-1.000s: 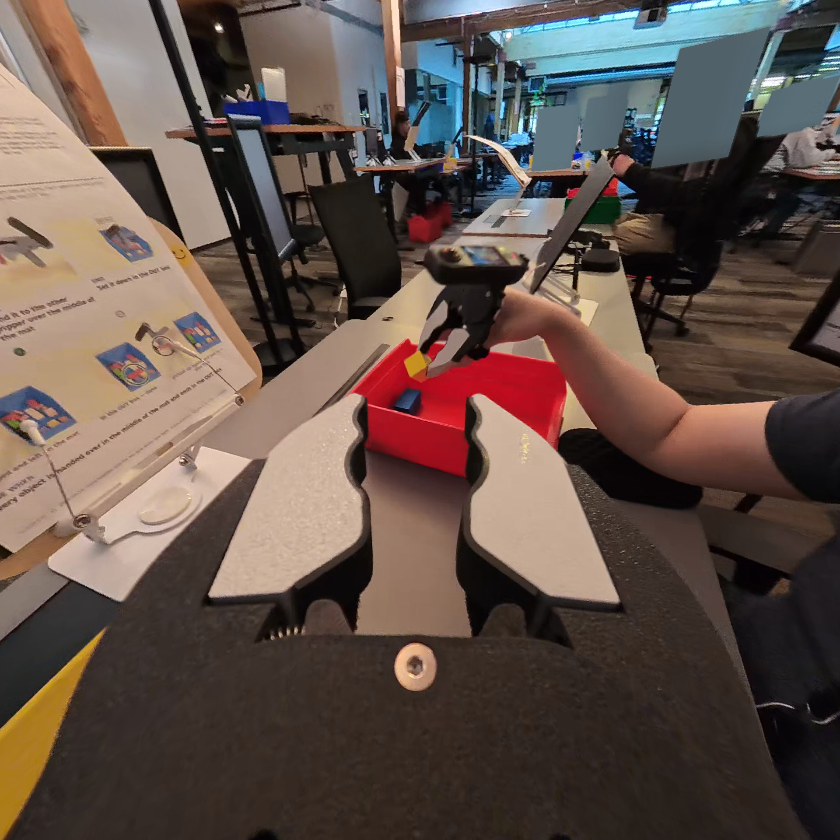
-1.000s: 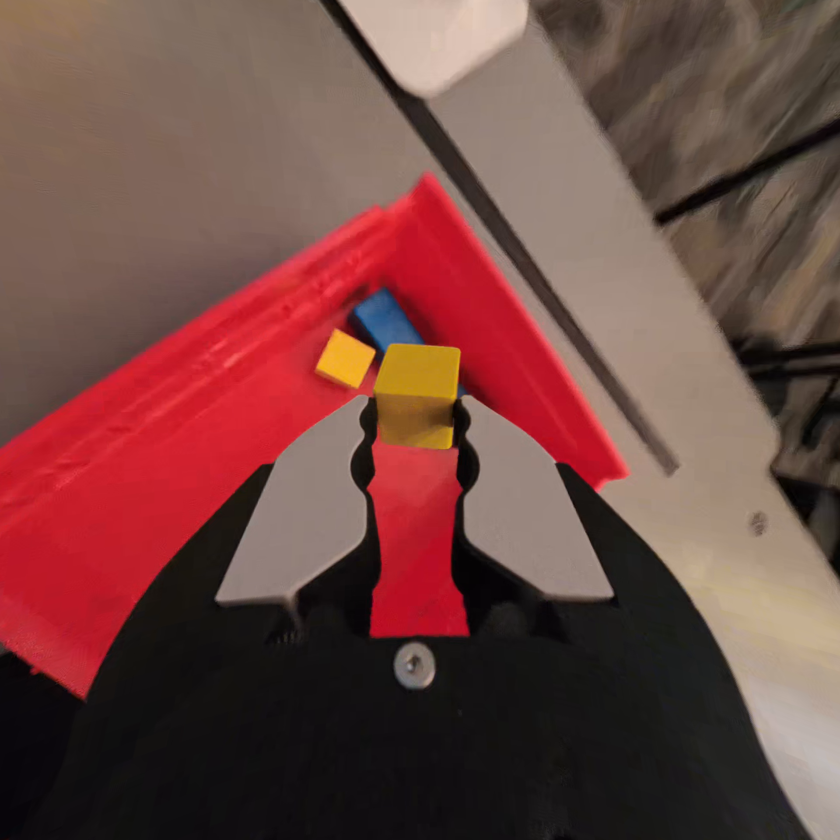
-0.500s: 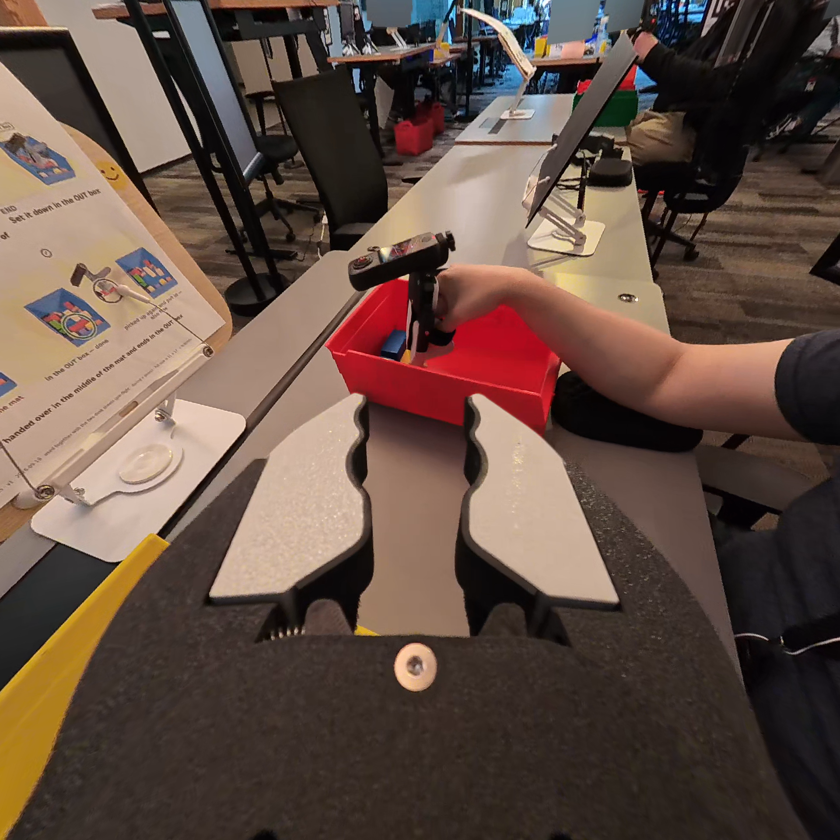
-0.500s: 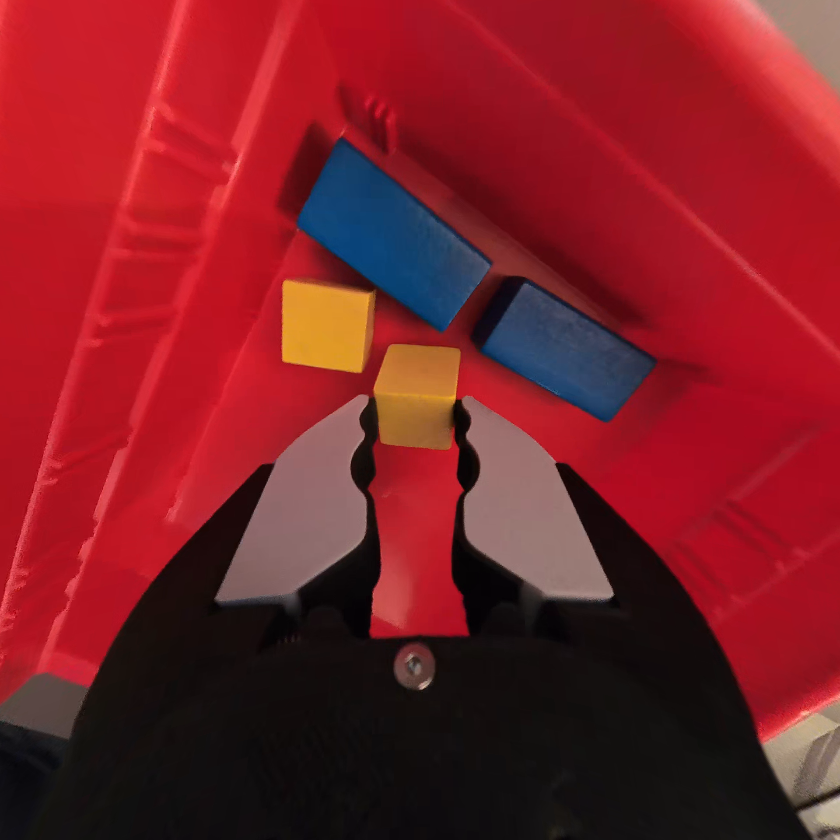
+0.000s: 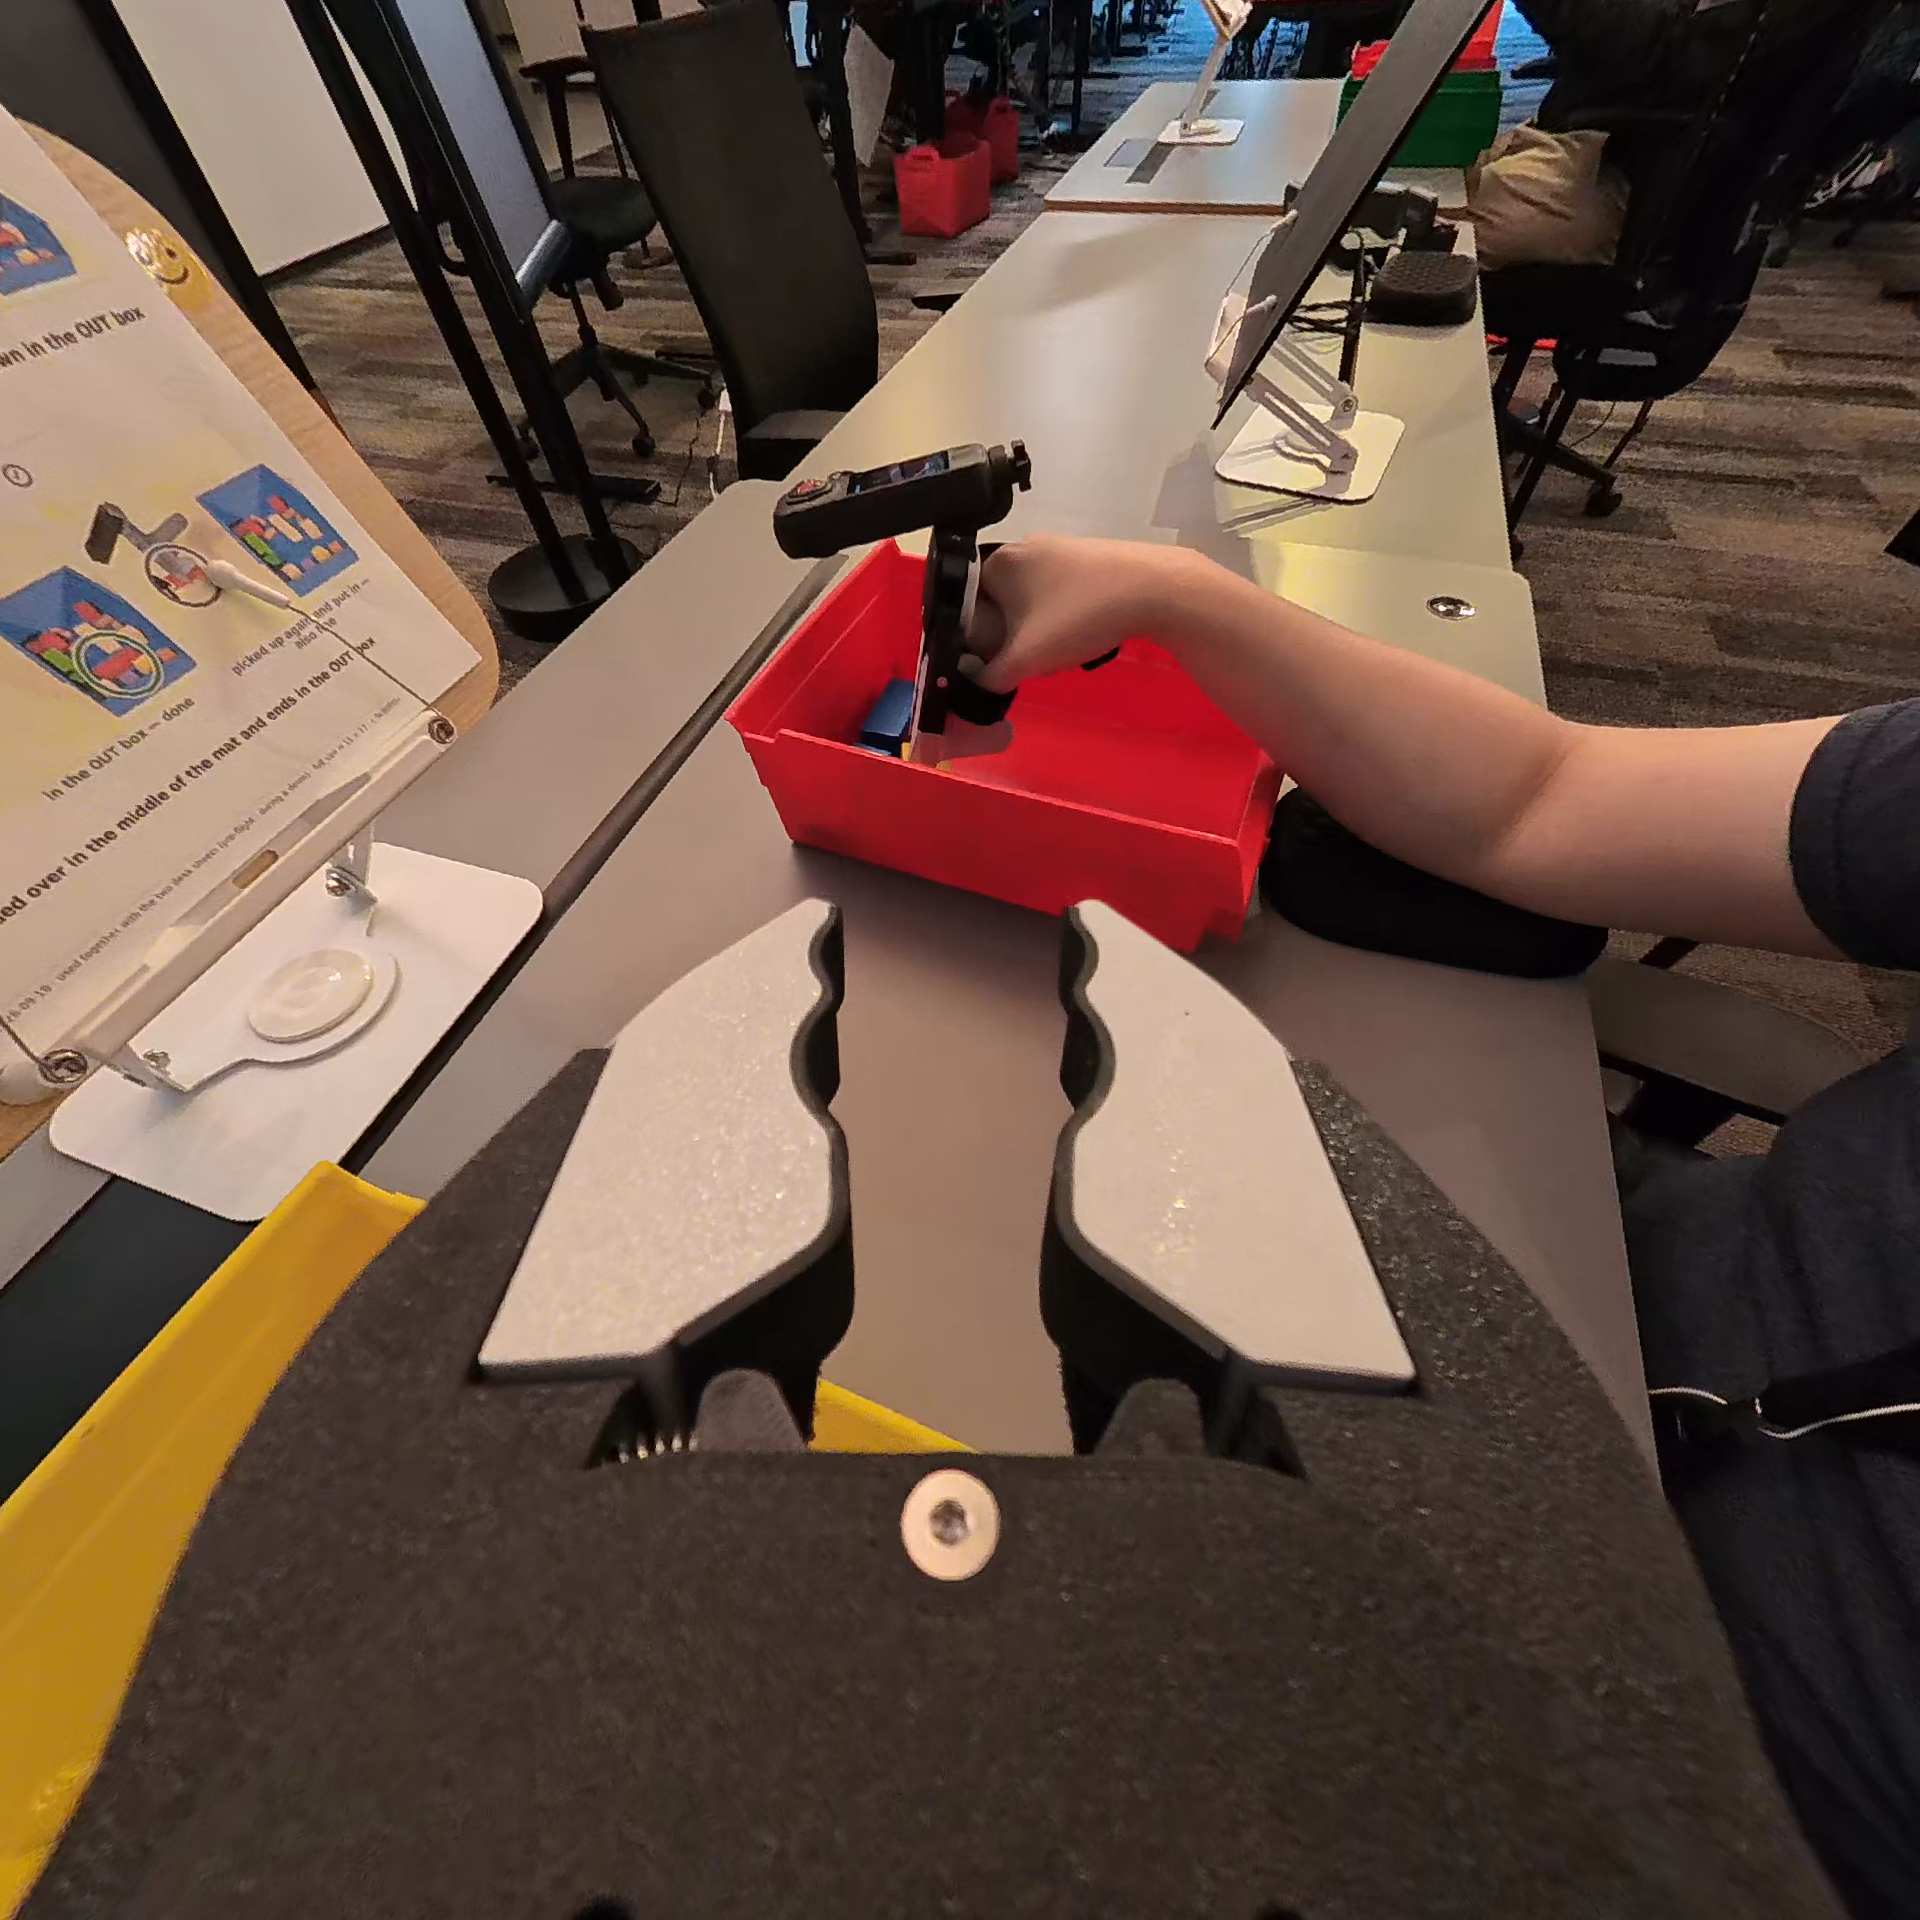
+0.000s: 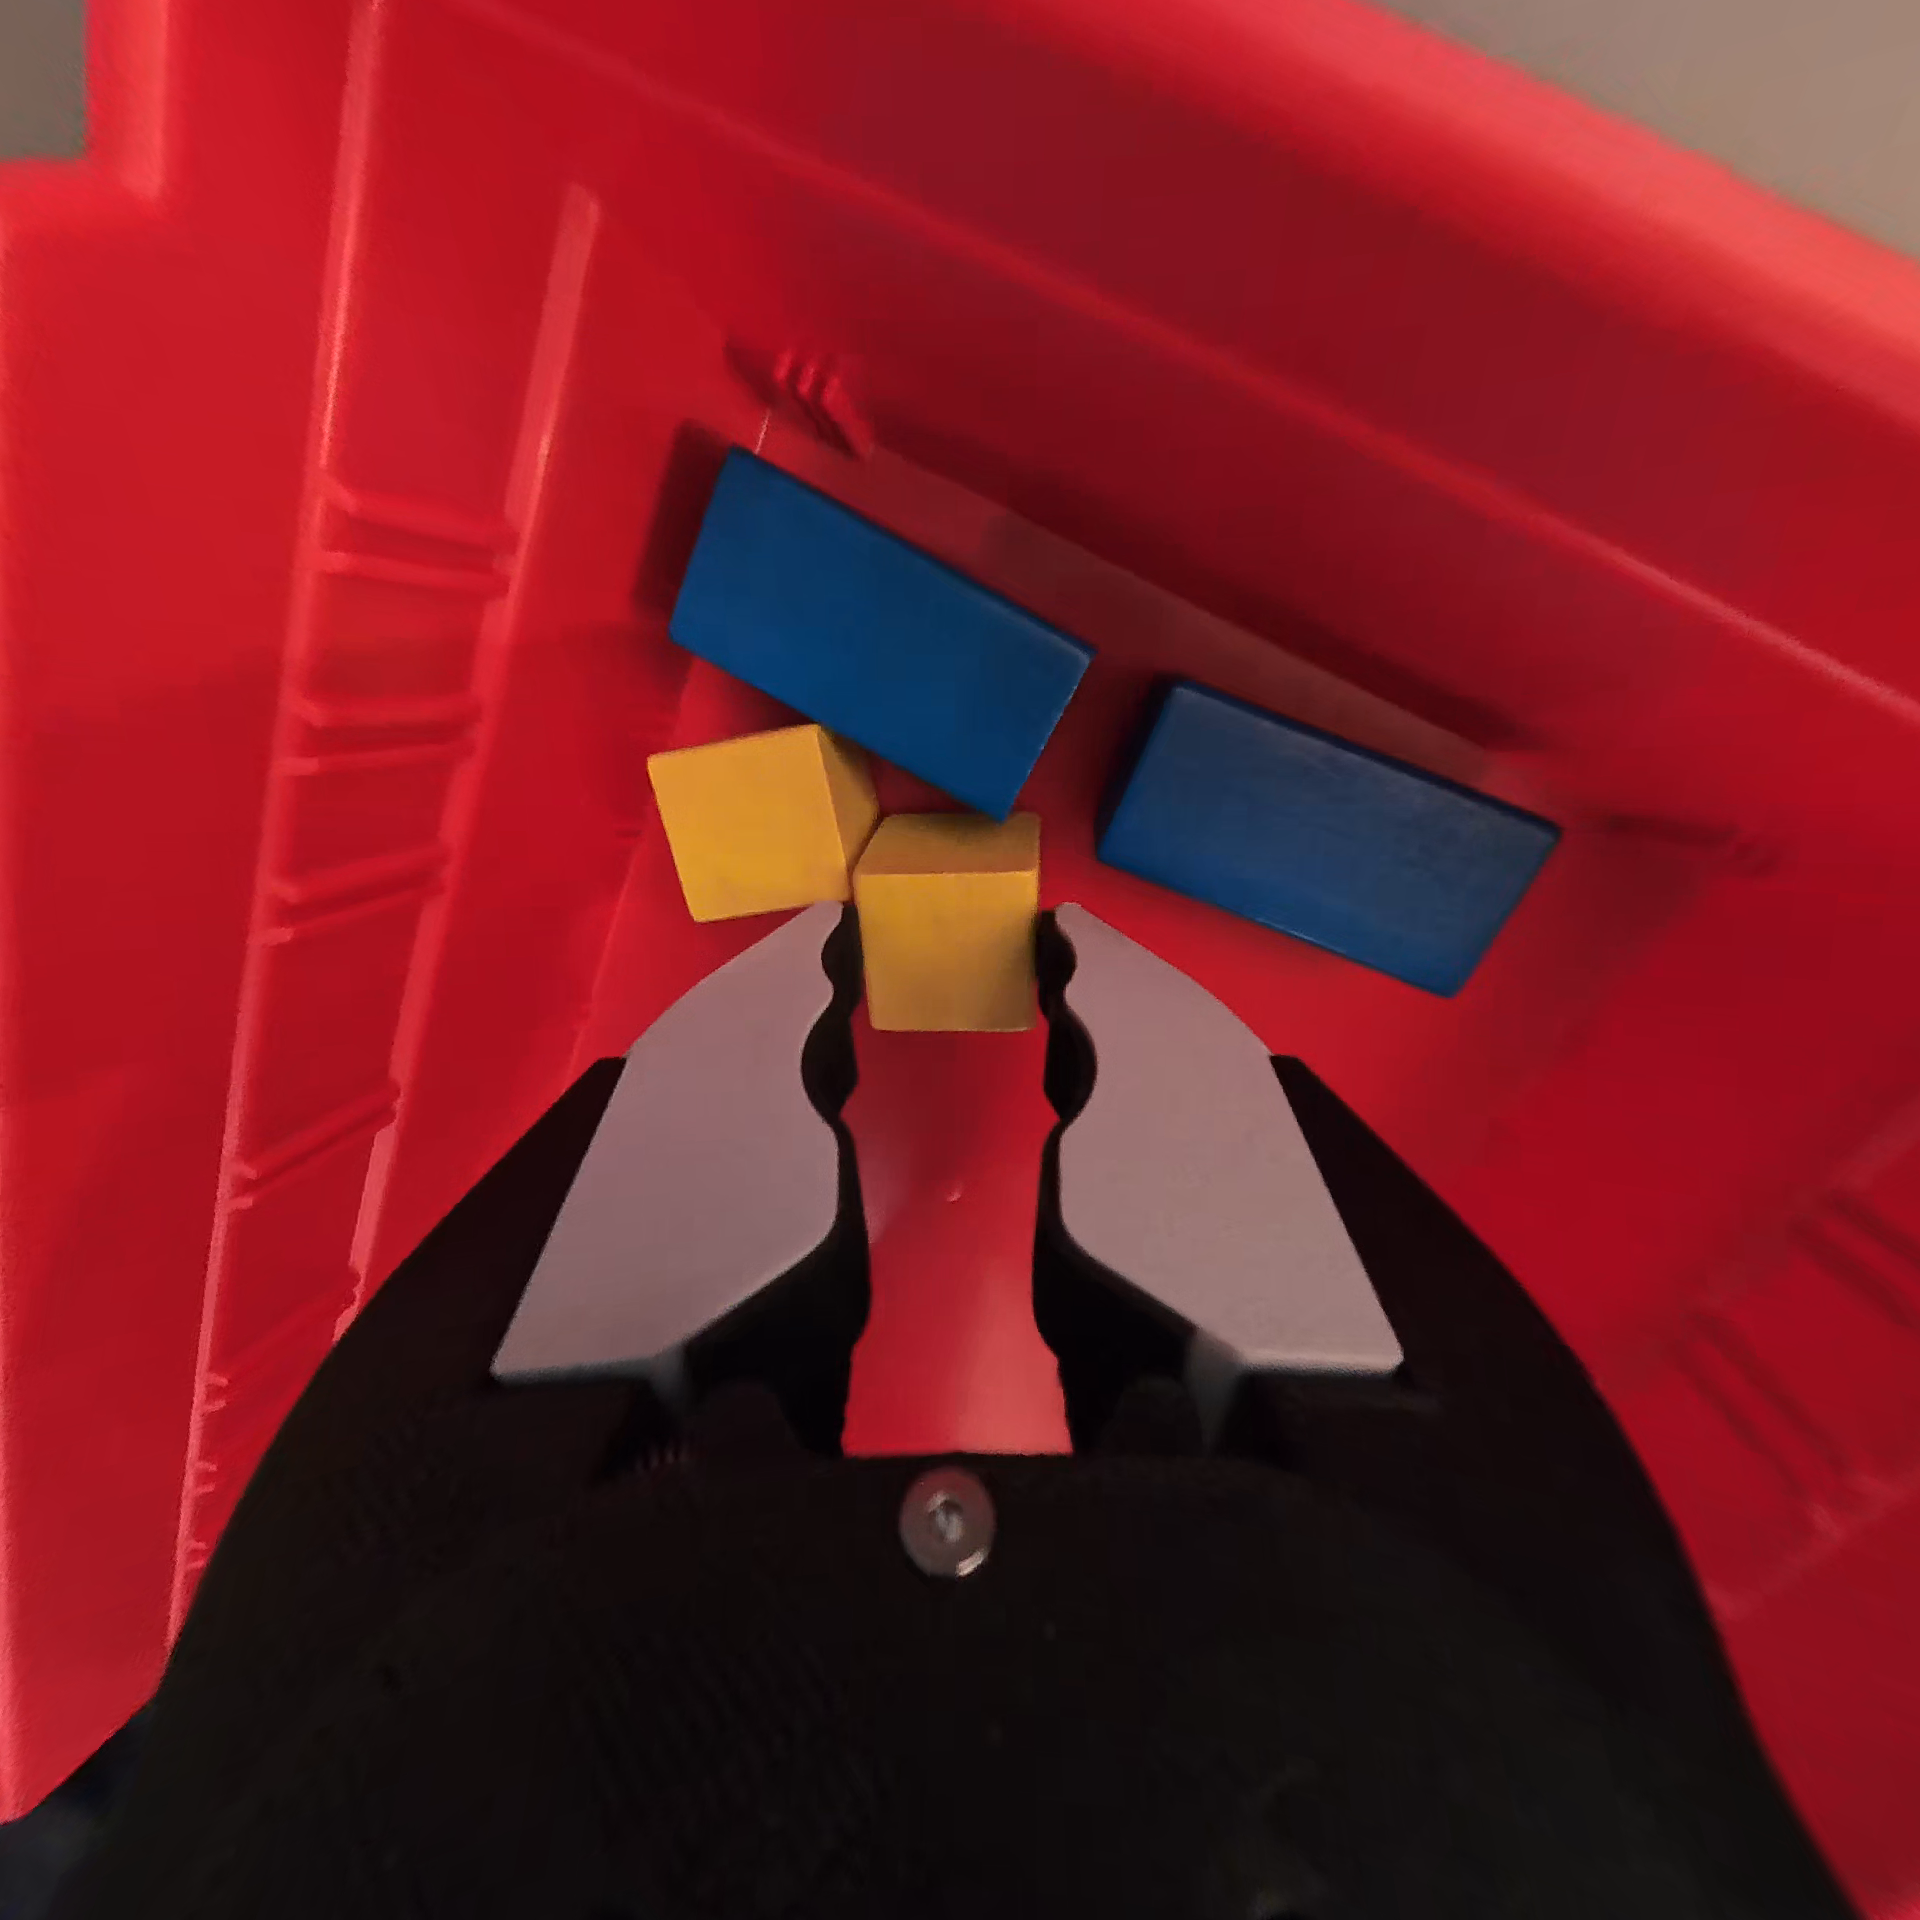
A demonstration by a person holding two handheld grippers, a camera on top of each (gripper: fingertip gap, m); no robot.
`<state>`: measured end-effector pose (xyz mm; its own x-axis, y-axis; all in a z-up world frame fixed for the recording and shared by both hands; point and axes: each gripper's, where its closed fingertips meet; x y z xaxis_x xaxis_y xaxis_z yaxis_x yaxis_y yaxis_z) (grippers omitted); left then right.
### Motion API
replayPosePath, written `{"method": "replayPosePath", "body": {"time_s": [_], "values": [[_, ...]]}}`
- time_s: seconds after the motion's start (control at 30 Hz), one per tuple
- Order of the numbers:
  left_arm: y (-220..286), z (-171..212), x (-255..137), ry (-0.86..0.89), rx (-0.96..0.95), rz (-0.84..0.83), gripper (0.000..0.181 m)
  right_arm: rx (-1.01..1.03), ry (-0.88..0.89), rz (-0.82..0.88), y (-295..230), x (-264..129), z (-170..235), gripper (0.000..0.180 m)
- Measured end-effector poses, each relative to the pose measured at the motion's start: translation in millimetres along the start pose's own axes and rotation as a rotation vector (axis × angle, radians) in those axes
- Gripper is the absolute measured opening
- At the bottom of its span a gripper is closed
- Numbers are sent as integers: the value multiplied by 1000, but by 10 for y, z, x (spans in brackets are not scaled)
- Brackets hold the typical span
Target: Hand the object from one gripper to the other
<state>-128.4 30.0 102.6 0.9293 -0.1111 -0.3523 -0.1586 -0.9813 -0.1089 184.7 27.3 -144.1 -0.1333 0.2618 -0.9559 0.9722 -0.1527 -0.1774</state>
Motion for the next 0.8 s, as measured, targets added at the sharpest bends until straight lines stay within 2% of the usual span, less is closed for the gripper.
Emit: {"method": "replayPosePath", "body": {"time_s": [0.2, 0.33, 0.47, 0.57, 0.67, 0.8], "values": [[-30, 49, -17, -25, -6, -8, 39, -18, -16, 1, -17, -15, 20, 34], [-187, 204, -146, -100, -22, -77, 39, -27, 0, -8, -47, -154, 28, 36], [-587, 697, -457, -320, -83, -269, 38, -47, 118, -13, -101, -517, -47, 36], [-761, 1205, -638, -528, -168, -315, 35, -74, 205, -21, -185, -779, -90, 36], [-904, 1602, -675, -670, -221, -316, 33, -108, 242, -18, -256, -911, -96, 36], [-818, 1860, -389, -672, -277, -109, 28, -133, 237, -6, -291, -933, -78, 36]]}}
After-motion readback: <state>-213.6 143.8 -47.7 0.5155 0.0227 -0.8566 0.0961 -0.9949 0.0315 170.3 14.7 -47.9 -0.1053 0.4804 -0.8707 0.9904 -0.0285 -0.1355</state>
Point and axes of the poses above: each gripper's, where its closed fingertips meet, x out along the fingers, z out of its underside, y = z × x across the jaws, and after that the axes turned 4 degrees about x, right-handed
